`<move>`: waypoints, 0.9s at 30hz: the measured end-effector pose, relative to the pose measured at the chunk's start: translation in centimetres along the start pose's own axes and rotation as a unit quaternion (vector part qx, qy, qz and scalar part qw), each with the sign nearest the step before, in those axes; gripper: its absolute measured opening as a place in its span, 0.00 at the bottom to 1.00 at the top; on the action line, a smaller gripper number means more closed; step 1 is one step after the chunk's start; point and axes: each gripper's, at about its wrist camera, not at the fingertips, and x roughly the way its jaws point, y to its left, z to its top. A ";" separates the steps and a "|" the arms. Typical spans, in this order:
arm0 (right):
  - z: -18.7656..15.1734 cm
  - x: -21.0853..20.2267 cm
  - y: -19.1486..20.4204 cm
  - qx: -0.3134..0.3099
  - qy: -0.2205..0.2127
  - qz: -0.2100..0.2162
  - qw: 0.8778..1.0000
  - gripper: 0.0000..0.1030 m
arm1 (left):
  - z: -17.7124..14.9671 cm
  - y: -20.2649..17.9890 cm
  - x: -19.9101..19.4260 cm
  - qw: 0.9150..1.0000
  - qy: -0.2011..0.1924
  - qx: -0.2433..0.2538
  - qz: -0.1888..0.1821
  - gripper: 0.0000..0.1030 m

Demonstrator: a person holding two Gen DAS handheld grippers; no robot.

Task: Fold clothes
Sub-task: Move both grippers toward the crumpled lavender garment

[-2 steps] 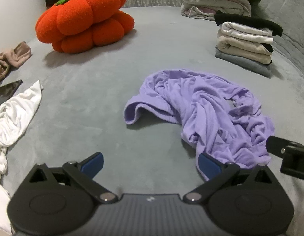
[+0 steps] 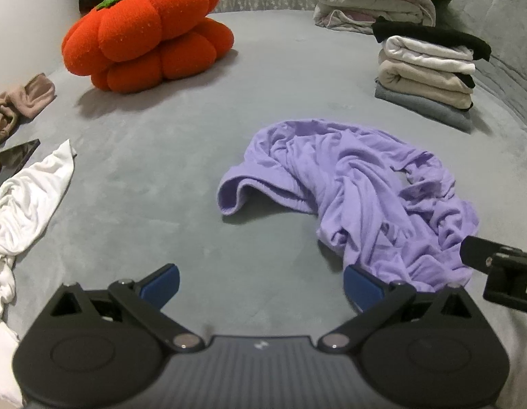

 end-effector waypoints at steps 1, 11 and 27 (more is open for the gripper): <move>-0.1 0.1 0.1 -0.001 0.000 -0.001 1.000 1.00 | 0.0 0.1 0.1 1.000 0.001 -0.001 0.000 1.00; -0.1 0.9 1.1 -0.009 0.011 -0.003 1.000 1.00 | 0.1 0.8 0.7 1.000 0.015 -0.007 -0.002 0.99; -0.1 1.3 1.0 -0.004 0.021 -0.004 1.000 1.00 | 0.3 1.8 1.2 0.999 0.028 -0.017 -0.001 0.99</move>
